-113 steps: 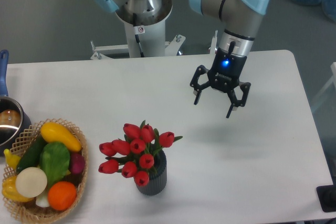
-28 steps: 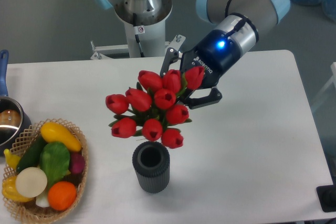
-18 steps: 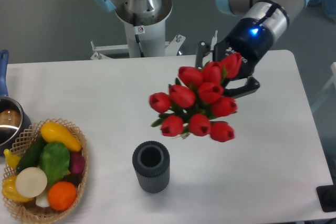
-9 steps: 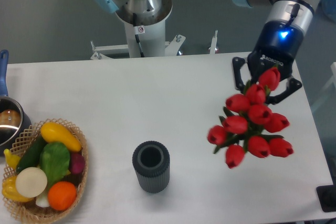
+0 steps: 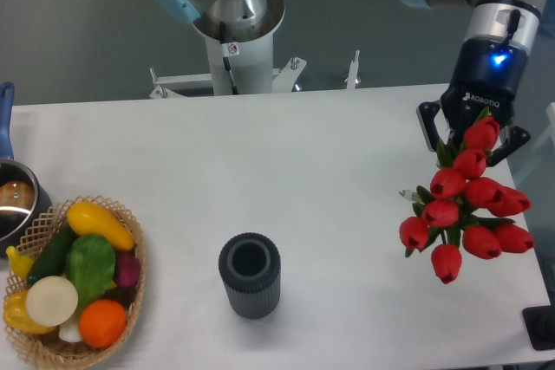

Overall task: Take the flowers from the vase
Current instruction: 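Lift the tulip bunch out of the vase and carry it away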

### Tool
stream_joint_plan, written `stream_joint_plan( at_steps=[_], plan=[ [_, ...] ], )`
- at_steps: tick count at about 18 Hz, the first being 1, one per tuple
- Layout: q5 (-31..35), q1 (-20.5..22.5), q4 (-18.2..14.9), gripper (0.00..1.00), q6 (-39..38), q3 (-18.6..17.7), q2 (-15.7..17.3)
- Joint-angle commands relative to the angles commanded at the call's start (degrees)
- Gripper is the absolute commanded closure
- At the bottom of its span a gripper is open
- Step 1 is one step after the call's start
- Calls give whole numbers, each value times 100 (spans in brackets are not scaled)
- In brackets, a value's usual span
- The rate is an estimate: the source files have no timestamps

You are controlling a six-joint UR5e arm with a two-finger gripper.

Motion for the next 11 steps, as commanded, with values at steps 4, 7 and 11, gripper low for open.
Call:
stream_joint_plan(
  at_steps=[4, 7, 11],
  plan=[
    [1027, -254, 9, 82, 458, -167, -70],
    [1504, -431, 0, 82, 853, -194, -210],
    [2329, -579, -44, 88, 942, -220, -237]
  ],
)
